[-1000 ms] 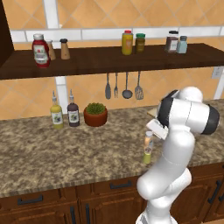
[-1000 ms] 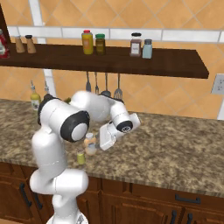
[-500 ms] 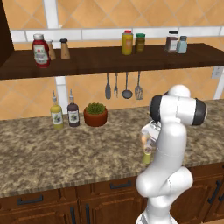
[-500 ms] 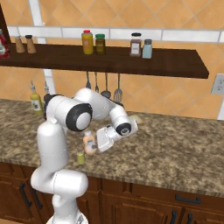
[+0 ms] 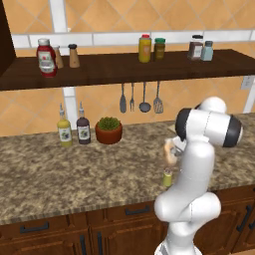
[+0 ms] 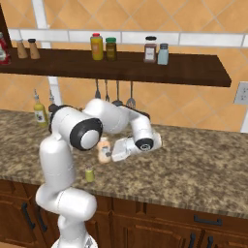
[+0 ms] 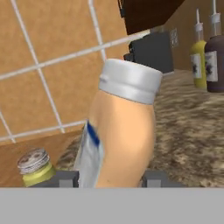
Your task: Put the shaker and condiment bottle from the counter next to their counterparts in the cabinet.
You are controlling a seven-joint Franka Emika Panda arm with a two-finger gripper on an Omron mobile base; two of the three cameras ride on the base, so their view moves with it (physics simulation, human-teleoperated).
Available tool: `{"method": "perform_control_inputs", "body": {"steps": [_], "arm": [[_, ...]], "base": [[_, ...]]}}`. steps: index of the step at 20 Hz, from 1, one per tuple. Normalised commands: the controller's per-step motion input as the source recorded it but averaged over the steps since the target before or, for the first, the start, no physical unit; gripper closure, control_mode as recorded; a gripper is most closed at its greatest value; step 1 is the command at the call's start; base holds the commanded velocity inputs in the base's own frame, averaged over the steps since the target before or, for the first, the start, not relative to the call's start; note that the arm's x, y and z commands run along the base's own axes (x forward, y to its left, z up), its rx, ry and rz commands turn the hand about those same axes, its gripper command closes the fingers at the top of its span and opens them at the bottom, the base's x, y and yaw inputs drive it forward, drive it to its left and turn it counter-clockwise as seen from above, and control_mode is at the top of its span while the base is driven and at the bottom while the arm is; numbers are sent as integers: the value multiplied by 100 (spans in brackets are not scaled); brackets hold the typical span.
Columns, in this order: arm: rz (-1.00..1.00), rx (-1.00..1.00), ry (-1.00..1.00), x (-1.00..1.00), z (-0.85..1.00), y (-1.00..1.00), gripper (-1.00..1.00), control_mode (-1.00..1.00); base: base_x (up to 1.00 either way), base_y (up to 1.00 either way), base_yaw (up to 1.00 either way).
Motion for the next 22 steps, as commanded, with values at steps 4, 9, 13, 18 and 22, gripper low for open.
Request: {"method": "perform_control_inputs", "body": {"steps": [4, 9, 13, 18, 22], "arm": [[-35, 0, 0, -26, 60, -29, 100, -100], [-26, -3, -22, -93, 82, -1, 100, -100], [-21, -18, -47, -100, 99, 0, 100, -100], [-22, -20, -45, -97, 100, 3, 100, -100], [-20, -11, -16, -72, 100, 23, 100, -100]], "base": [[0, 0, 0], [0, 0, 0], [0, 0, 0], [0, 0, 0], [0, 0, 0]]}}
